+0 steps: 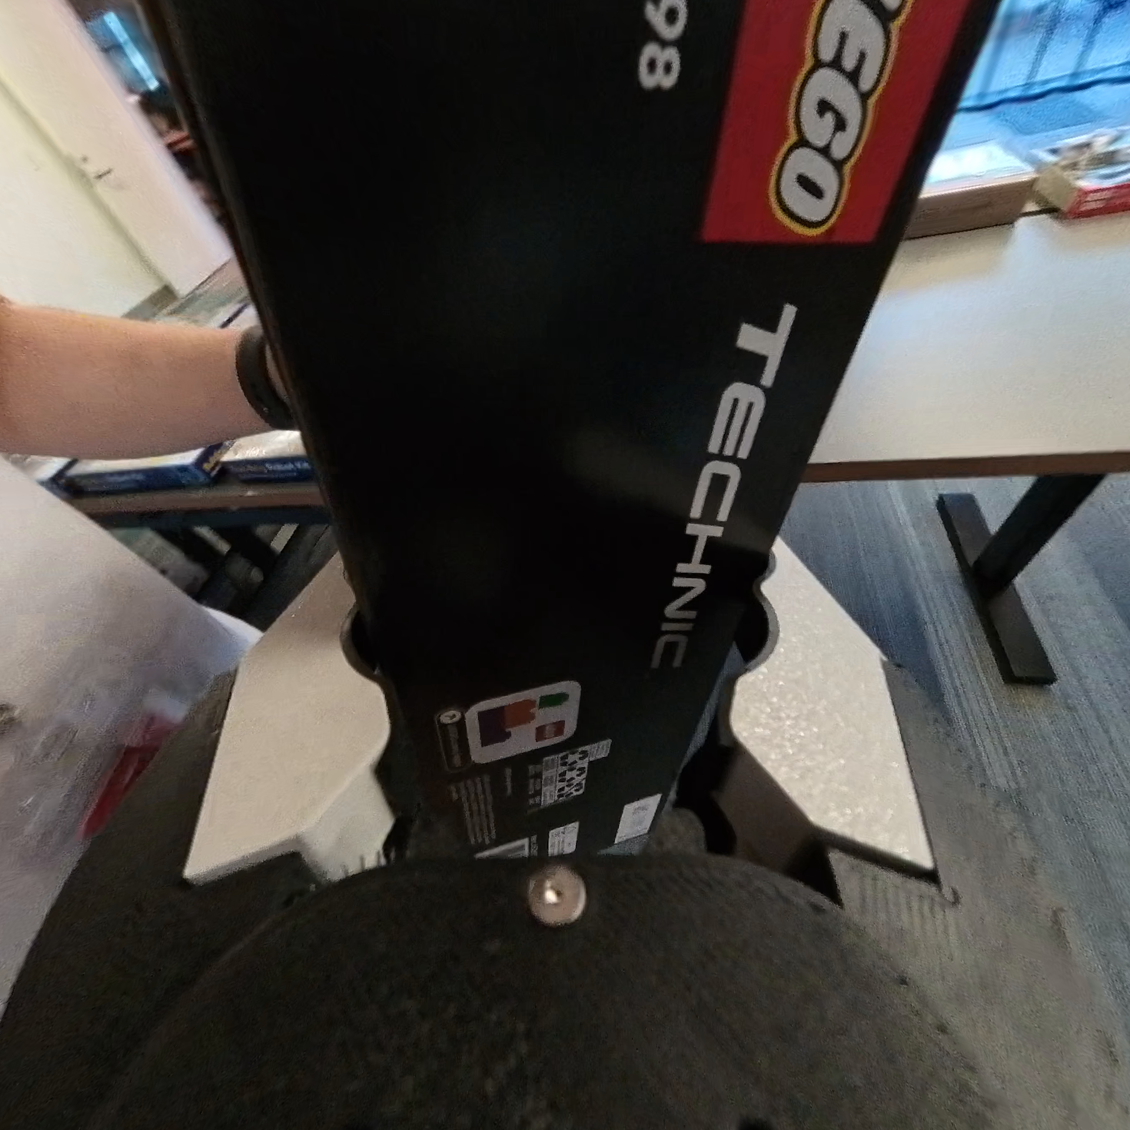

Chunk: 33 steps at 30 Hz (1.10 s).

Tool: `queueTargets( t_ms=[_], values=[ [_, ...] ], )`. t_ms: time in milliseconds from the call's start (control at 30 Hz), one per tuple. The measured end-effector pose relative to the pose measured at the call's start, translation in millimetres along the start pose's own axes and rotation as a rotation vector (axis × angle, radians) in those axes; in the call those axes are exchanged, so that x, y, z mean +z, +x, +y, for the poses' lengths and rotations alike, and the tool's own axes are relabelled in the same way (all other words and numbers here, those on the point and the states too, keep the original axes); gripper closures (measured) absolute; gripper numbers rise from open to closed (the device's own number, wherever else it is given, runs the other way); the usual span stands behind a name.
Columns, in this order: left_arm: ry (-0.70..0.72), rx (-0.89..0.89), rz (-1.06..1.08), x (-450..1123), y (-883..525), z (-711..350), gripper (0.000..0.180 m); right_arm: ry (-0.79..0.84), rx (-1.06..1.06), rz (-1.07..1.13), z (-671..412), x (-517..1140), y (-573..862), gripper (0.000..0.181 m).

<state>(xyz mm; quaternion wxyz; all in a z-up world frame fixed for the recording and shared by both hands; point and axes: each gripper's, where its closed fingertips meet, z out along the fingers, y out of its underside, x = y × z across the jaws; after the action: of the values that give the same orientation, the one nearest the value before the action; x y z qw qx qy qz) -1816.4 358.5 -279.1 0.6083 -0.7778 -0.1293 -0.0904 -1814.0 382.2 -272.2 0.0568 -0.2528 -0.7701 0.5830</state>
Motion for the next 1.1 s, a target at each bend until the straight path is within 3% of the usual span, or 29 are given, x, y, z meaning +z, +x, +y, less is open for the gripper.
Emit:
queueTargets(
  t_ms=[233,400,600,833,1100],
  values=[
    [-0.051,0.01,-0.312,7.7,-192.0,0.1,0.061,-0.196,-0.269,-0.242,-24.6,89.3,173.6,0.062],
    [0.039,0.044,-0.507,-20.9,-335.5,-16.9,0.061,-0.268,-0.376,-0.353,-30.4,188.9,290.6,0.063],
    [-0.133,-0.001,-0.665,-55.1,-471.6,0.6,0.061,-0.346,-0.496,-0.446,-39.9,295.5,397.5,0.063],
    [-0.165,-0.138,-0.972,-77.2,-573.3,26.2,0.061,-0.329,-0.698,-0.717,-55.8,386.9,472.4,0.063],
    [-0.074,-0.247,-1.347,-74.6,-609.9,14.5,0.062,-0.314,-0.825,-1.066,-53.1,423.4,511.6,0.061]
  ],
)
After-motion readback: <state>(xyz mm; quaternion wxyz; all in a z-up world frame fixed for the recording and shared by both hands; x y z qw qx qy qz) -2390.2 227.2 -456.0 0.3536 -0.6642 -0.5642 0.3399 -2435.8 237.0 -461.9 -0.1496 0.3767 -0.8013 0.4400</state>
